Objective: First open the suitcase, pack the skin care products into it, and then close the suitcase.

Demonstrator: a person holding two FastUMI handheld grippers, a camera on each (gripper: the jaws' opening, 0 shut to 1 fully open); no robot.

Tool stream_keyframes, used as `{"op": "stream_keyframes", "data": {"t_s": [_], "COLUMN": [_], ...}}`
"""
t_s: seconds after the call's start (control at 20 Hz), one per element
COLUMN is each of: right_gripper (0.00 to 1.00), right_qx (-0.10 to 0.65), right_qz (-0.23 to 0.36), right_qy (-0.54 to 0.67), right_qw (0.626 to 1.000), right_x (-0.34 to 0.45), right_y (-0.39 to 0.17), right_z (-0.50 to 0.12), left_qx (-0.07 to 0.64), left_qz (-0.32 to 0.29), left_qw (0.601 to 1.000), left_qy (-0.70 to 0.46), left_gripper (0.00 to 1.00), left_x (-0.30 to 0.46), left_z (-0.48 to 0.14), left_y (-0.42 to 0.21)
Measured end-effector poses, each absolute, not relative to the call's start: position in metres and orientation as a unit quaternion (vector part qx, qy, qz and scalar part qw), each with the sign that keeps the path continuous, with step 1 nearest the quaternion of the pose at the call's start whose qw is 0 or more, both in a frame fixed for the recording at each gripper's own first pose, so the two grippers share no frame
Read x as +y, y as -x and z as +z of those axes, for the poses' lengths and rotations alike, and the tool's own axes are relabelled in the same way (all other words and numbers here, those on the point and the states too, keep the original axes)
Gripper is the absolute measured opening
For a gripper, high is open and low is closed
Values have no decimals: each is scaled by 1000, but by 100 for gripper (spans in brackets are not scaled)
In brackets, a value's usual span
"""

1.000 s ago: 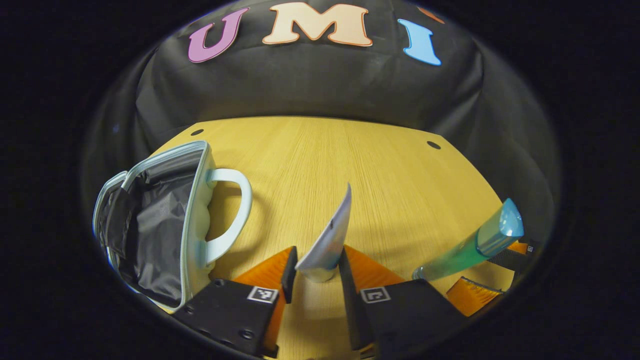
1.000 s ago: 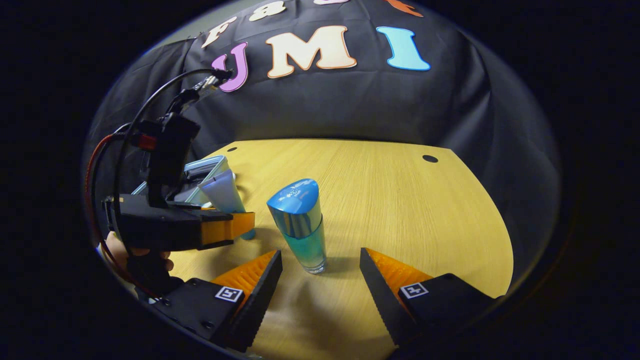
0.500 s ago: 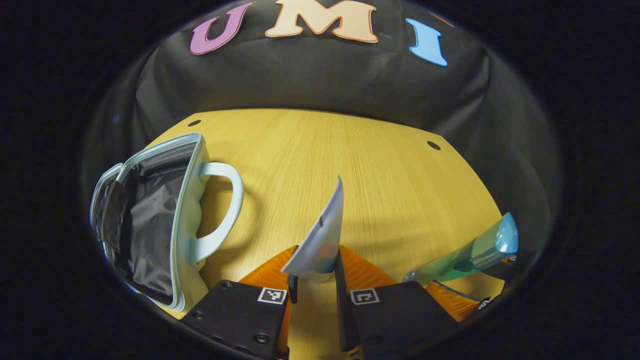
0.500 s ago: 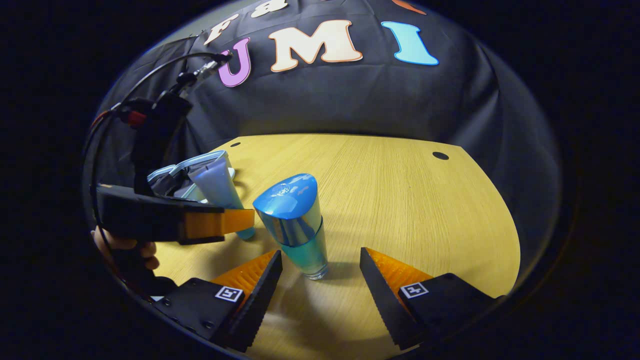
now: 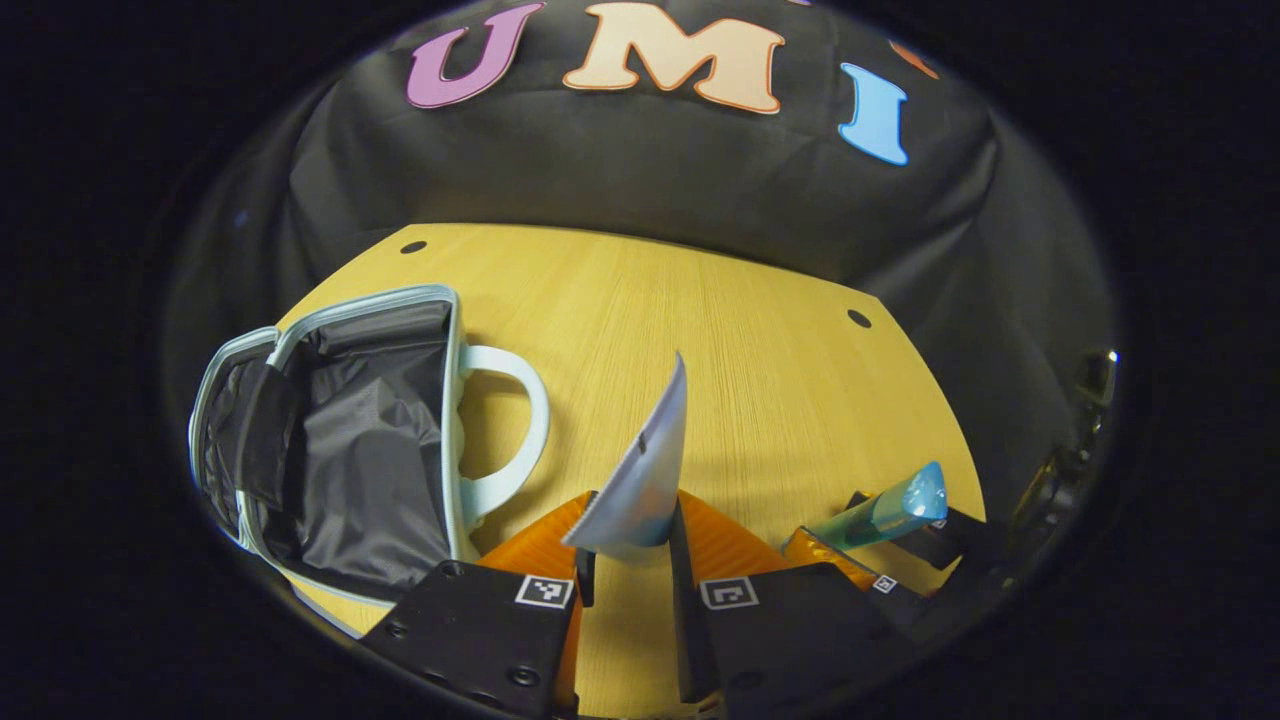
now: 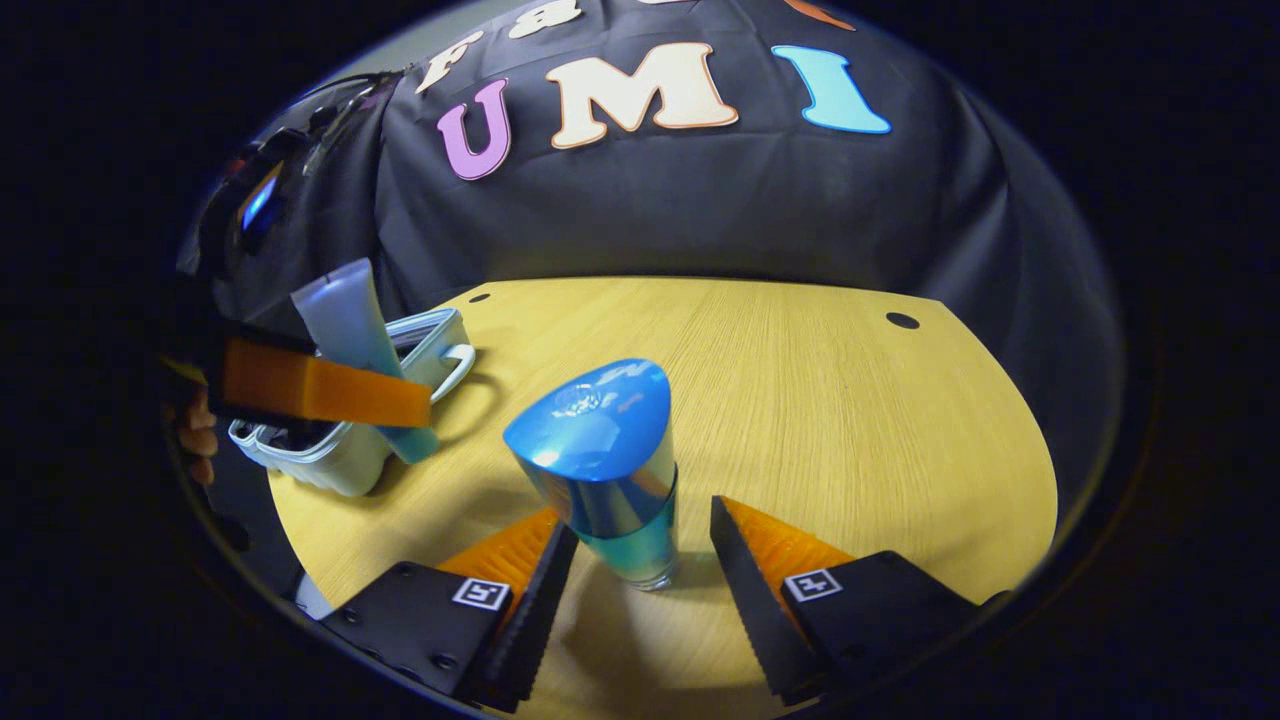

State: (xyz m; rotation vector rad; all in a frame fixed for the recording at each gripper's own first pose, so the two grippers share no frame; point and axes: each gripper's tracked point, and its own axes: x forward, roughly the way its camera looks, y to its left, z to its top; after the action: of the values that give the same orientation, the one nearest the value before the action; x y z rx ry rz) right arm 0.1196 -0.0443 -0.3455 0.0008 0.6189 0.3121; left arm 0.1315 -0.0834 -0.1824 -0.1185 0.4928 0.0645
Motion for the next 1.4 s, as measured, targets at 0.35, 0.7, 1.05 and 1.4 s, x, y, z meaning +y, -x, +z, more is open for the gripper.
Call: {"op": "stream_keyframes", "data": {"t_s": [0.35,0.7,1.05,1.4], "right_gripper": [46,42,41,41], "right_qx": [308,329,318,315], "right_qz": [139,119,114,93], "right_qy": [-2,-22,-29,-29], "right_qw": [941,936,941,944], "right_x": [-45,-50,-37,2], "right_y": [-121,-115,-105,-90], "right_z": [-350,-347,-320,-284], "left_qx": [239,274,363,462], "left_qz": [59,106,119,92], "left_qw": [968,954,918,870], "left_qy": [54,65,109,147], "left_gripper": [29,31,31,32], "left_x": [-55,24,91,129], "left_z": [-148,-133,-178,-235], "left_y": [-97,-57,-48,-51]}}
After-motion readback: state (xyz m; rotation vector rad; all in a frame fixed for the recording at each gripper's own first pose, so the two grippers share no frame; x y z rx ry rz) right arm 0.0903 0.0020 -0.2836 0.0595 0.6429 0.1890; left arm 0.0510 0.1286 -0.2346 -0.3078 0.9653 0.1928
